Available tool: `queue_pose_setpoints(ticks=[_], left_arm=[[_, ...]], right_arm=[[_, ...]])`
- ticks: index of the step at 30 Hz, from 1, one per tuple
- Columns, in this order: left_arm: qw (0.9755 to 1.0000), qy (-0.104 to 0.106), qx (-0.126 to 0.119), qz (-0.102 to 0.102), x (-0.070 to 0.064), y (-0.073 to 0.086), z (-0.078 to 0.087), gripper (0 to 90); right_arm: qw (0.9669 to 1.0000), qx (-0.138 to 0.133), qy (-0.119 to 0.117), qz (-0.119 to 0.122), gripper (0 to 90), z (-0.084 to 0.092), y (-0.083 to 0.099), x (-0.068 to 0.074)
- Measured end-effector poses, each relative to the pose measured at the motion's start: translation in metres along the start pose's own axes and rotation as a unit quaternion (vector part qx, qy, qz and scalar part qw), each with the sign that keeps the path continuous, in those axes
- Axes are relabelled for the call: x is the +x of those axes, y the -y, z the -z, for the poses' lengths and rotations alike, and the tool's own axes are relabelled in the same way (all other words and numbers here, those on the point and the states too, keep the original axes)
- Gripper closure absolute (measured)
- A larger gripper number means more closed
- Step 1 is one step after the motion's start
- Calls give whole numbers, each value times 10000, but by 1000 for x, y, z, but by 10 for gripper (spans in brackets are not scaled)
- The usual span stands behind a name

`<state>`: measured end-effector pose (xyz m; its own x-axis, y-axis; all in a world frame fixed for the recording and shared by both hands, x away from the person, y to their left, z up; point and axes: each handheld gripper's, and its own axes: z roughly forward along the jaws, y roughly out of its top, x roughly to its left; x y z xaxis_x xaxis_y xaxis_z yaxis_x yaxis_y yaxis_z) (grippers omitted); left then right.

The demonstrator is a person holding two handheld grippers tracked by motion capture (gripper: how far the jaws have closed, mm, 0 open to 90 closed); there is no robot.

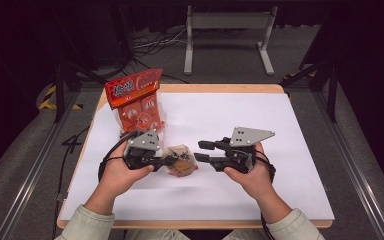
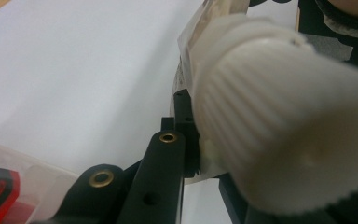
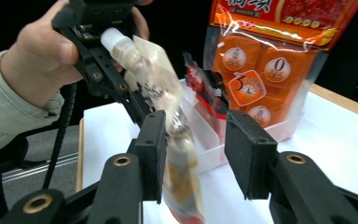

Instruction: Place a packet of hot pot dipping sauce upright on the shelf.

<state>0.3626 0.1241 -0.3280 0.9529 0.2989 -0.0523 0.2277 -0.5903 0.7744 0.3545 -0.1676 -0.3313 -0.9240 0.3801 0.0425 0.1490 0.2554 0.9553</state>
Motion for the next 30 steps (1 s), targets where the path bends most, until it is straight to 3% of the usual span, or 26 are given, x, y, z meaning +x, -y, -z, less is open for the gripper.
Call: queue_pose_setpoints(ticks=[16, 26, 30], left_arm=[[9994, -289, -181, 77, 7, 0, 33, 884], [9970, -698, -313, 155, 13, 7, 55, 885], [9946, -930, -392, 231, 16, 11, 63, 885]], right_arm=[[9988, 122, 430, -206, 585, 17, 10, -25], [9974, 195, 628, -284, 582, 25, 16, -36], [9970, 180, 679, -320, 581, 28, 17, -38]])
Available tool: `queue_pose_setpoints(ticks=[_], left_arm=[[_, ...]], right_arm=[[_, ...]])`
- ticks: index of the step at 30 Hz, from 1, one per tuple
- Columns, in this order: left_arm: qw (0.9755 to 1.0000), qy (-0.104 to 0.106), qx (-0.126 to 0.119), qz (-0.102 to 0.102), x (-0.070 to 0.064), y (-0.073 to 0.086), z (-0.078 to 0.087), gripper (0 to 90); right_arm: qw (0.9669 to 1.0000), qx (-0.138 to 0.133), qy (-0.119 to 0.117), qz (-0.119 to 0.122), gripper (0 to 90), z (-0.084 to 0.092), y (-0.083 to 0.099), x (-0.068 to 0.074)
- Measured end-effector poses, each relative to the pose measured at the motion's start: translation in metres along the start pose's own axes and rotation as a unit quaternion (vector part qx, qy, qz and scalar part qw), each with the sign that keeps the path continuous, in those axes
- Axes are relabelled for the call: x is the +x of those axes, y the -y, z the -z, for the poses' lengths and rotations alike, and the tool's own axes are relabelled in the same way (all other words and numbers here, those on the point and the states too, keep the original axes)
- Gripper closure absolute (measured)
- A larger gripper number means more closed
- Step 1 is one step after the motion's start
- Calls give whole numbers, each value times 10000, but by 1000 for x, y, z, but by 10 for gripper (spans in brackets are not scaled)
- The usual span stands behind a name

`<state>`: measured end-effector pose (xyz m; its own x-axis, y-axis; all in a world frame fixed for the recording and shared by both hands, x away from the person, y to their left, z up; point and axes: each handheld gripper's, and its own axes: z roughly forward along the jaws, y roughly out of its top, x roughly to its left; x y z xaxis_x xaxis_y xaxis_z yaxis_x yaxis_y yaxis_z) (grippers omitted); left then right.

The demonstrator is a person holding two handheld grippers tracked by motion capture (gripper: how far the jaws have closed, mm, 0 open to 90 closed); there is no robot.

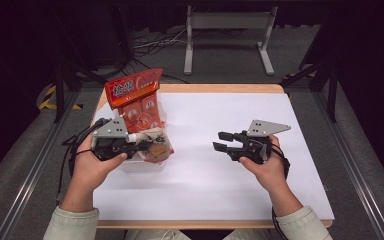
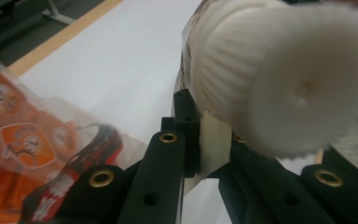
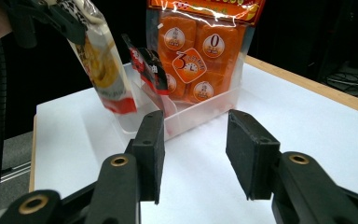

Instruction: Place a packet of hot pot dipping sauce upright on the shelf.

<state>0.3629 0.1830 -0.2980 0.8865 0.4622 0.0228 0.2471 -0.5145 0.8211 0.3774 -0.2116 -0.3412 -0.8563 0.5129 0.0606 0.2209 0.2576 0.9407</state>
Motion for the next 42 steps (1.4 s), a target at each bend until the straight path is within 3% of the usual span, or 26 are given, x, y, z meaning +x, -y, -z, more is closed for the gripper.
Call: queue_pose_setpoints(ticks=[10, 14, 21, 28, 34, 42], left_arm=[[9993, -341, -61, 114, 10, 7, 9, 885], [9980, -620, 25, 135, 9, 8, 11, 885], [9972, -705, 100, 232, 12, 10, 13, 885], [9946, -972, 243, 255, 15, 12, 11, 885], [9941, -1005, 319, 260, 18, 15, 7, 885], [9967, -719, 252, 285, 25, 21, 4, 885]], right_arm=[[9999, -30, 112, -69, 580, 6, 1, -7], [9999, -32, 136, -85, 576, 7, 2, -9], [9998, -31, 177, -117, 572, 9, 3, -12], [9997, -43, 190, -164, 569, 10, 4, -14], [9997, -33, 178, -154, 568, 9, 4, -13], [9997, -37, 181, -174, 567, 9, 4, -14]])
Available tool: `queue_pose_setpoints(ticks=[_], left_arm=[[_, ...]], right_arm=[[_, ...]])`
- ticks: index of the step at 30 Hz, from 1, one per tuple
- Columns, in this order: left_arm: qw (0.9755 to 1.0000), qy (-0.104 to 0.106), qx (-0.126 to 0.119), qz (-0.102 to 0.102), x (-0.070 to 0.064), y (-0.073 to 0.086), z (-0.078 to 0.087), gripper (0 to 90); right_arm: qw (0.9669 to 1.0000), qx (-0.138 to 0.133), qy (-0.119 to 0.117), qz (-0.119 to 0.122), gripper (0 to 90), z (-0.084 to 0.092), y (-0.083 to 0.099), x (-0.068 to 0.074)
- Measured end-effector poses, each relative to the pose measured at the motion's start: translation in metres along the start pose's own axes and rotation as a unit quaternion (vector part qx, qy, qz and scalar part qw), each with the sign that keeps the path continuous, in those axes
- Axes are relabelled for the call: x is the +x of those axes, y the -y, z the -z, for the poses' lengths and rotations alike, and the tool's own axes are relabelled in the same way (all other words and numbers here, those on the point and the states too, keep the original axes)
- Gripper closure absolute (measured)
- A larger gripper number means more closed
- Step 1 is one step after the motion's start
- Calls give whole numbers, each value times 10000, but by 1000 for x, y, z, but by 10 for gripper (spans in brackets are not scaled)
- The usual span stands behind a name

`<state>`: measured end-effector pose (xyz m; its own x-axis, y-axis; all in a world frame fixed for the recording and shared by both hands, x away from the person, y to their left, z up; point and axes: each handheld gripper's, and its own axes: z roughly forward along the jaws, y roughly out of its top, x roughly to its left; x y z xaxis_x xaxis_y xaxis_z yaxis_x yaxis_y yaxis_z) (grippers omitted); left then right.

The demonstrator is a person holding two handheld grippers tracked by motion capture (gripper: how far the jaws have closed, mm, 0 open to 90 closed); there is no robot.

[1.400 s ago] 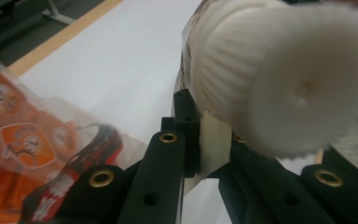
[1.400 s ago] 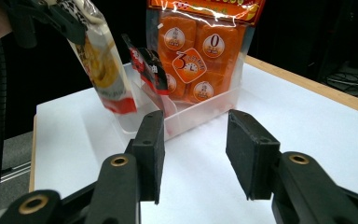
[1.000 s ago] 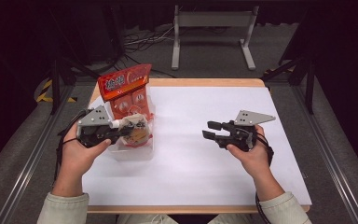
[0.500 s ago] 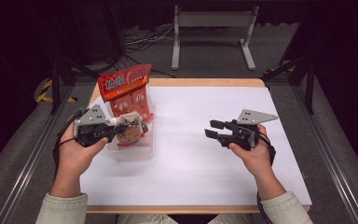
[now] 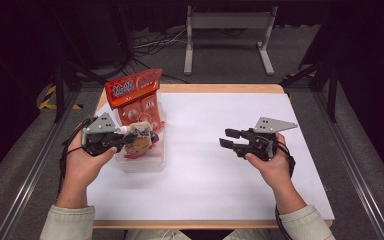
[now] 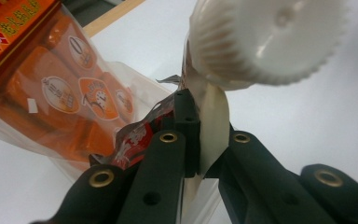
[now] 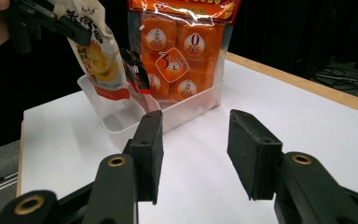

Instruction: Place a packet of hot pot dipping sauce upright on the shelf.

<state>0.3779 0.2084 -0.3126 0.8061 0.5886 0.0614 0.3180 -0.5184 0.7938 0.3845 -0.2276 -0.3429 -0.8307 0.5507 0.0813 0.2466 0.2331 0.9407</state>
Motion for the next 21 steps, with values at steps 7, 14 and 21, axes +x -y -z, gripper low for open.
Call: queue_pose_setpoints(ticks=[7, 14, 21], left_arm=[[9996, 274, 20, 58, 6, 6, -4, 886], [9977, 654, -34, 189, 14, 15, -13, 885], [9967, 762, 74, 255, 17, 22, -22, 884]], right_arm=[[10000, -2, -11, -6, 565, -1, 0, 0], [10000, 7, -11, -16, 563, -1, 1, -1], [10000, 4, -12, -41, 560, 0, 1, -1]])
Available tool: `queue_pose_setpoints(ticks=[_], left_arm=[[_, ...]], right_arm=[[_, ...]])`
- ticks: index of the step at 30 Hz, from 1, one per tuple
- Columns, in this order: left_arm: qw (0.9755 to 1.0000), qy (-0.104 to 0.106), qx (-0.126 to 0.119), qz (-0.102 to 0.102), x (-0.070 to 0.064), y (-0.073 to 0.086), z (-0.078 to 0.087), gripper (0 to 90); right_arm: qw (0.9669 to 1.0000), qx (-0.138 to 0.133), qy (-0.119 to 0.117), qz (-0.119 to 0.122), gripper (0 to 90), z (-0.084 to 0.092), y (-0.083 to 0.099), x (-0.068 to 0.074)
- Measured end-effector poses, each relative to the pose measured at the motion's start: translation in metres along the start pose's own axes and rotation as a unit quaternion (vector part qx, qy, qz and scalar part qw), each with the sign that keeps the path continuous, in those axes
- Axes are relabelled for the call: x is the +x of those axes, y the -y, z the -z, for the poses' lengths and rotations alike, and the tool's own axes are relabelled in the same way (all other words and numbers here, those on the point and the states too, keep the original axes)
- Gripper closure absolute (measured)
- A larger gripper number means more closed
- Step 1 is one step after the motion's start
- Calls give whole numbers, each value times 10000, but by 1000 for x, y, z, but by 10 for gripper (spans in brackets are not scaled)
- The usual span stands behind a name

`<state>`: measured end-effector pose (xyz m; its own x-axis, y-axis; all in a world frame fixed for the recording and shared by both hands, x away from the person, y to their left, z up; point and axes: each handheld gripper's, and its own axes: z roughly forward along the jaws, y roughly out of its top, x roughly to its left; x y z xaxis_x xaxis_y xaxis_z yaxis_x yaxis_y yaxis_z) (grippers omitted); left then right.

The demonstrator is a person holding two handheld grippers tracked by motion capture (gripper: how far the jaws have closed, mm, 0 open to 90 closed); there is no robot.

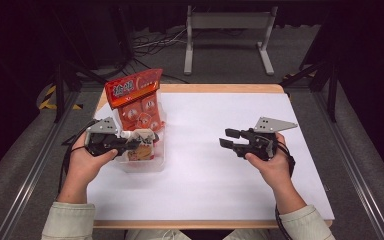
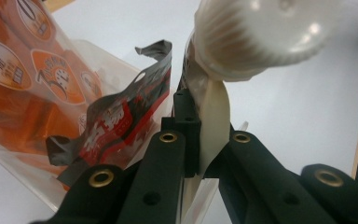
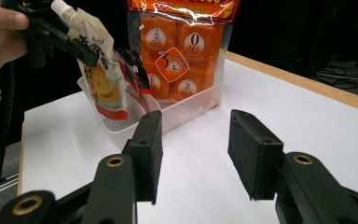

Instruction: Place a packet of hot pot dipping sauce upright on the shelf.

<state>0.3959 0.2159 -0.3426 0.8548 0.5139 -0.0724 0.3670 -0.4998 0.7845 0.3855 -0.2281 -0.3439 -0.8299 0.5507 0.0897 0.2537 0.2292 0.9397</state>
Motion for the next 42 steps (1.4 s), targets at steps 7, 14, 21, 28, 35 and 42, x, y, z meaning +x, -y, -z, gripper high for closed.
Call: queue_pose_setpoints(ticks=[7, 14, 21, 28, 35, 42], left_arm=[[9999, 67, 72, 87, 5, 6, -5, 883], [9995, 101, 228, 169, 9, 12, -10, 881], [9994, 131, 224, 238, 12, 16, -10, 877], [9986, 91, 354, 370, 14, 22, -6, 865], [9982, -2, 444, 411, 16, 25, -5, 850], [9986, -86, 264, 443, 15, 26, -1, 769]], right_arm=[[10000, 7, -8, -5, 558, 0, 0, -1], [10000, 16, -4, -10, 554, 0, 0, 0], [10000, 23, -18, -6, 550, -1, 1, 0], [10000, 30, -23, -15, 547, -2, 1, 0], [10000, 18, -16, -14, 547, -1, 1, -1], [10000, 24, -14, 4, 544, -1, 0, -2]])
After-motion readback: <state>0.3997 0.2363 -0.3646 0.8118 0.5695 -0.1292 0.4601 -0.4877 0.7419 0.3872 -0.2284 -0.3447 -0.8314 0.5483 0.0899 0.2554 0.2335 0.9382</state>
